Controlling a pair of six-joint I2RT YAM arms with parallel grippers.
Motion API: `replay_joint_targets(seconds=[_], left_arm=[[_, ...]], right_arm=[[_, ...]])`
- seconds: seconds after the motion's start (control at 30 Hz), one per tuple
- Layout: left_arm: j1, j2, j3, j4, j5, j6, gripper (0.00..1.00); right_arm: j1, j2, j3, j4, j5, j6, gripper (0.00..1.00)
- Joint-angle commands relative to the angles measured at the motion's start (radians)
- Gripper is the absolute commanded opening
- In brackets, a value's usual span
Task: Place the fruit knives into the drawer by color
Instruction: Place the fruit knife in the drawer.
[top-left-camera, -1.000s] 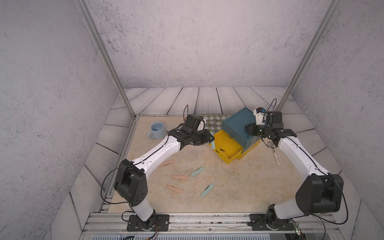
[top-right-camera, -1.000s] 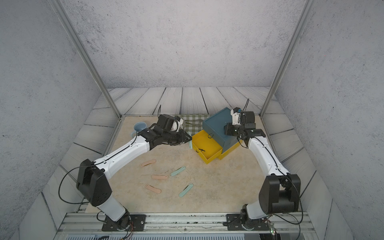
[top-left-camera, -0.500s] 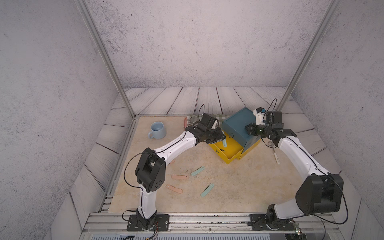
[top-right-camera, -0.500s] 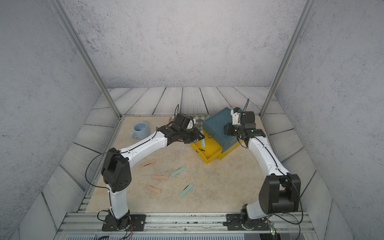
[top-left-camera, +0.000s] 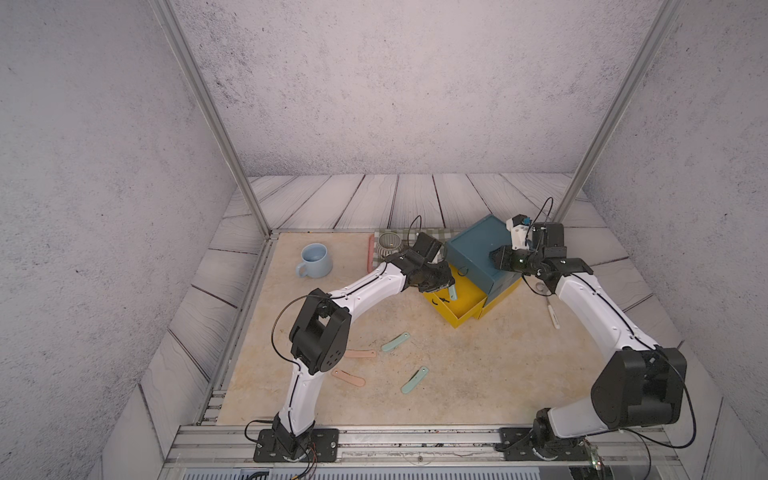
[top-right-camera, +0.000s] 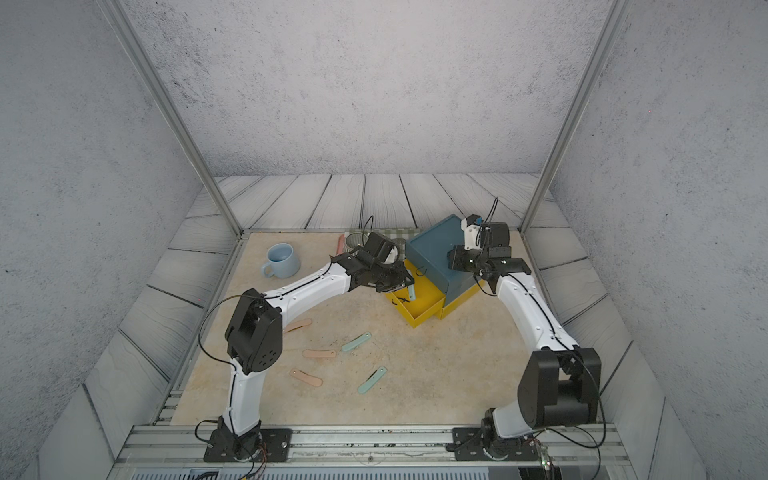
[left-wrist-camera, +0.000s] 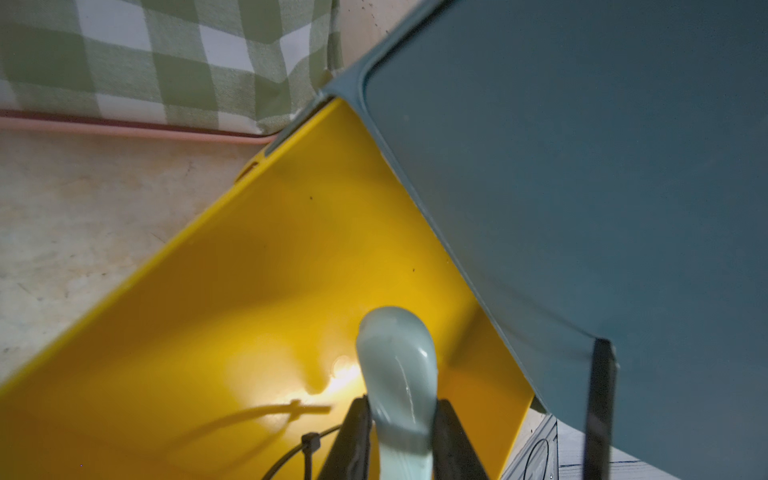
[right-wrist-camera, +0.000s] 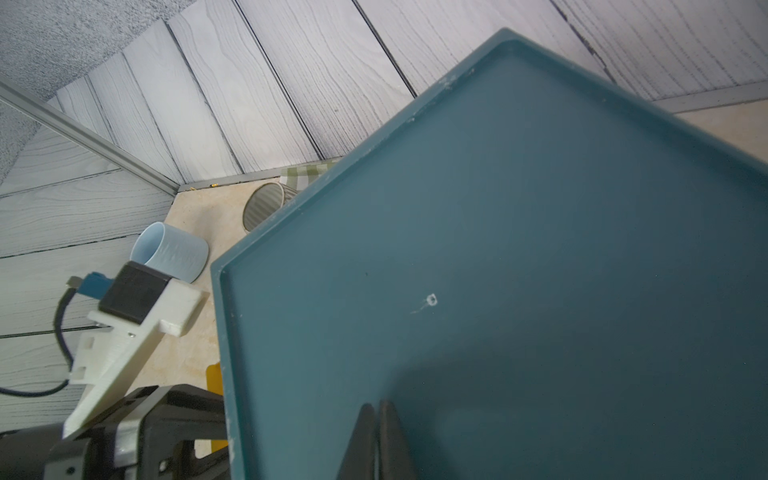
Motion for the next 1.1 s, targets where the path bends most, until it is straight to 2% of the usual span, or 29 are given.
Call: replay_joint_targets(seconds=[0.0, 0.37, 0.9, 1.07], left_arm=[[-0.004, 0.034, 0.042, -0.019, -0.003, 0.005, 0.11], [-0.005, 0.060, 0.059, -0.029, -0.003, 0.009, 0.16], [-0.006, 0.073, 0.084, -0.027, 0.012, 0.004, 0.35], [-0.005, 0.063, 0.094, -0.026, 0.019, 0.010, 0.37]], right_arm=[[0.005, 0.111, -0.109, -0.356, 0.070, 0.007, 0.08], [0.005, 0.114, -0.106, -0.358, 0.072, 0.006, 0.08], [0.005, 0.112, -0.109, -0.359, 0.070, 0.003, 0.08], [0.004, 0.112, -0.109, -0.360, 0.071, 0.001, 0.08]])
